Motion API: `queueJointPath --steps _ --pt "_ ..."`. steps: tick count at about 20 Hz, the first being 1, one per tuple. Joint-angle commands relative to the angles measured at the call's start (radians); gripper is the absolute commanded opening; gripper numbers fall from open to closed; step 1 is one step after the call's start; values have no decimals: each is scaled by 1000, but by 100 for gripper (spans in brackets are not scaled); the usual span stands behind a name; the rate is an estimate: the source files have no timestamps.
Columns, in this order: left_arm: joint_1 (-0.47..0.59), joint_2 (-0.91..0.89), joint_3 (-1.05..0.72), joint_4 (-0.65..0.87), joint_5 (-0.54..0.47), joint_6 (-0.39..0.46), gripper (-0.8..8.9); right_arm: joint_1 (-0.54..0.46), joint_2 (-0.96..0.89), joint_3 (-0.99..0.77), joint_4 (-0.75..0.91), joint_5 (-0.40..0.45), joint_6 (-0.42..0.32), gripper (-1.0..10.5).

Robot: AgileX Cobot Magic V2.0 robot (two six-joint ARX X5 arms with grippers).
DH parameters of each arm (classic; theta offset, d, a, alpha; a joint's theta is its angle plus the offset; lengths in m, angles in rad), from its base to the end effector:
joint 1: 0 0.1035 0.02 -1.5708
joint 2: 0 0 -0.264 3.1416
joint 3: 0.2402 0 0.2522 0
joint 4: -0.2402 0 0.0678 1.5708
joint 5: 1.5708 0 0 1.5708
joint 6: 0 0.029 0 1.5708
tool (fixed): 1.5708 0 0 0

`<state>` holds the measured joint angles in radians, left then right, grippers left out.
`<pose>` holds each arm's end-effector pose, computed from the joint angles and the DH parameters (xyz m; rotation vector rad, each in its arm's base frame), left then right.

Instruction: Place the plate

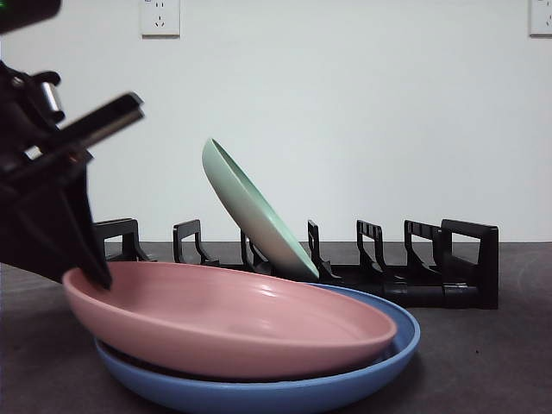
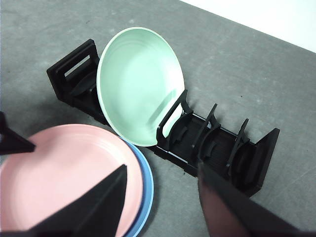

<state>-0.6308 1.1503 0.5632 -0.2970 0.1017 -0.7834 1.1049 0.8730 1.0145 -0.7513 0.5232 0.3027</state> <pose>0.1684 -0.1266 0.1840 -0.4654 1.0747 -0.3011 0.0851 0.1370 0.3465 -0.1594 0.5007 0.4891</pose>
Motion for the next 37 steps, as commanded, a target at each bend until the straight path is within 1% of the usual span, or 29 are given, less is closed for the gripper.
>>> queueJointPath --steps 1,4,5,6,7,9,10,11,12,13,15,17,19,22,23,24,27,29,31,33,37 --pt "-19 36 6 50 -2 -16 16 10 5 16 10 2 -8 228" --pt "-24 51 6 46 -2 -16 41 10 5 16 10 2 -8 228" --pt "-24 51 6 36 -2 -16 75 10 5 16 10 2 -8 228" --pt "-24 51 6 23 -2 -14 135 10 5 16 10 2 -8 228" --pt "-24 51 6 11 -2 -14 165 10 5 16 10 1 -8 228" --pt "-24 50 10 -3 -2 -7 166 10 5 16 10 1 -7 228" --pt "-24 46 15 -6 -2 -2 199 10 5 16 10 1 -7 228" --pt "-23 37 24 -12 -2 6 278 10 5 16 10 1 -7 228" --pt "-18 21 39 -29 -5 25 321 10 6 16 10 0 -6 229" --pt "-7 -1 59 -60 -8 56 318 10 6 16 10 -8 7 229" --pt "26 -56 119 -172 -41 156 309 -8 10 25 10 -79 36 229" --pt "71 -124 195 -314 -72 283 309 -50 24 48 10 -158 38 229" --pt "119 -203 266 -435 -85 396 309 -109 61 94 10 -258 37 229" --pt "191 -312 349 -568 -86 492 308 -204 160 192 9 -421 23 229" --pt "215 -344 371 -609 -87 510 308 -232 211 234 5 -485 18 229" --pt "237 -371 388 -649 -88 526 308 -251 258 271 -4 -529 9 229" --pt "288 -436 413 -737 -88 534 308 -299 449 404 -36 -641 -18 229" --pt "303 -467 413 -772 -87 532 309 -314 571 492 -55 -682 -23 239" --pt "307 -482 413 -798 -88 523 309 -316 692 584 -76 -683 -29 260" --pt "311 -485 413 -807 -88 496 309 -316 798 664 -81 -683 -31 266" --pt "311 -485 413 -804 -88 487 309 -318 931 766 -81 -681 -31 266"
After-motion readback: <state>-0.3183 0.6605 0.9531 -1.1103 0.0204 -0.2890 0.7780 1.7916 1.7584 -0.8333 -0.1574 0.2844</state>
